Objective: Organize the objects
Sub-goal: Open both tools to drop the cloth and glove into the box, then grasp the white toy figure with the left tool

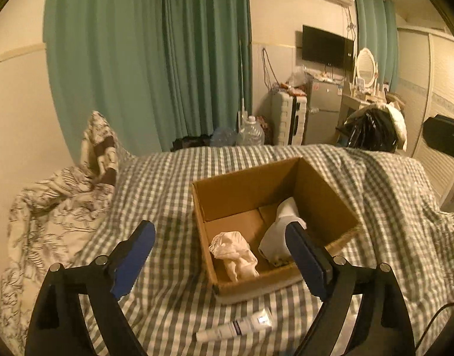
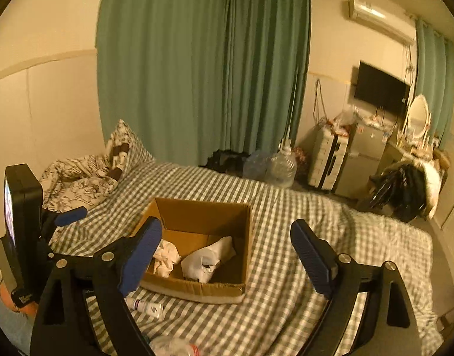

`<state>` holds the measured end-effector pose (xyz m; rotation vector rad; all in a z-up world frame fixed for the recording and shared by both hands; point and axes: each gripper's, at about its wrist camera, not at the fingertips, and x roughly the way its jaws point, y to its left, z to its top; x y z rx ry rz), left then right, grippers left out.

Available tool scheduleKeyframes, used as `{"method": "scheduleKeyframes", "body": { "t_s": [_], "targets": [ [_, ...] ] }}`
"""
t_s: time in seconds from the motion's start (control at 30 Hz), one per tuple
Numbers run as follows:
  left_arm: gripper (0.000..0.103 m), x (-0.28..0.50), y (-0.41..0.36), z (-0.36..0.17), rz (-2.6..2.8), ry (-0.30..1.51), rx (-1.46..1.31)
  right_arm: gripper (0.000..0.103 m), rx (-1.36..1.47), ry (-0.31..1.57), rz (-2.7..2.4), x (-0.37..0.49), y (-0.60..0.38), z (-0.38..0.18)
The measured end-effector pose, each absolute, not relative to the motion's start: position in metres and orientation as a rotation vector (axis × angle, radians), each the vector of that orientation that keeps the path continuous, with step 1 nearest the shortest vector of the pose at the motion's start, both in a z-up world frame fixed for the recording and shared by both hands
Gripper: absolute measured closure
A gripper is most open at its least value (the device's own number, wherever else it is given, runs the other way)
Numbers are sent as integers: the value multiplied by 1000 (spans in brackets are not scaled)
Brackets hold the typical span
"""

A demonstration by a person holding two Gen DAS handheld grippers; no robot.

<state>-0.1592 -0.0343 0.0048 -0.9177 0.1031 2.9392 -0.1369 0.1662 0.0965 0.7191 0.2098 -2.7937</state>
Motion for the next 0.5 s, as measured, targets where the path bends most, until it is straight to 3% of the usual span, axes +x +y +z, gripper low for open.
{"method": "scheduleKeyframes", "body": {
  "t_s": [0.3,0.5],
  "targets": [
    [3,-104,-53,38,3002,101,-855,7,644,310,-2807,-58,168,134],
    [2,-75,-58,32,3009,35,-887,6,700,338,-2808,-35,166,113]
  ]
}}
